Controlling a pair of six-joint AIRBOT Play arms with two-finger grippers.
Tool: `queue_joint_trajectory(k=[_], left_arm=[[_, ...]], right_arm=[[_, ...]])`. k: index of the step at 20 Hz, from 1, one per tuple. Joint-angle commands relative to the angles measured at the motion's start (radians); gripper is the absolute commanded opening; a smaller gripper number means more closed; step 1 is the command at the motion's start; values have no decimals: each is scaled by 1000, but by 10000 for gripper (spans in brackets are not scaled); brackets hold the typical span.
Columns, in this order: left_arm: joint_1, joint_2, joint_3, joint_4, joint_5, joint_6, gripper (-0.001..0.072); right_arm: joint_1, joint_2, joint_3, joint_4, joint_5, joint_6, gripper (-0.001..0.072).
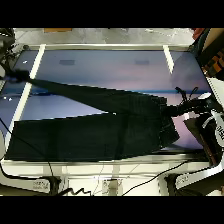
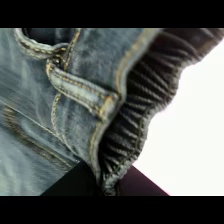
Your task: Fold the clothes and pants, and hang the long-sleeved shirts on hangers.
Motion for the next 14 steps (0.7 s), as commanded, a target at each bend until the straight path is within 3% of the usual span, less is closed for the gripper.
queue_joint_trajectory(k=[1, 4, 7, 8, 9, 10, 12, 14], left_arm=[[15, 12, -264, 77, 22, -98, 19], [21, 10, -463, 82, 109, -117, 21], [59, 2, -502, 101, 126, -116, 38], [74, 4, -498, 107, 140, -117, 155], [90, 6, -483, 108, 142, -117, 327], [107, 10, -462, 107, 145, -117, 328], [144, 21, -414, 107, 144, -117, 85], [181, 35, -395, 107, 148, -117, 72]], right_arm=[[-19, 1, 2, 101, 6, 19, 57], [-17, 1, 2, 98, 5, 19, 57], [-17, 1, 2, 98, 4, 19, 57], [-17, 1, 2, 98, 5, 19, 57], [-17, 1, 2, 98, 5, 19, 57], [-17, 1, 2, 98, 5, 21, 57], [-17, 1, 2, 98, 6, 22, 57], [-17, 1, 2, 98, 6, 23, 57]])
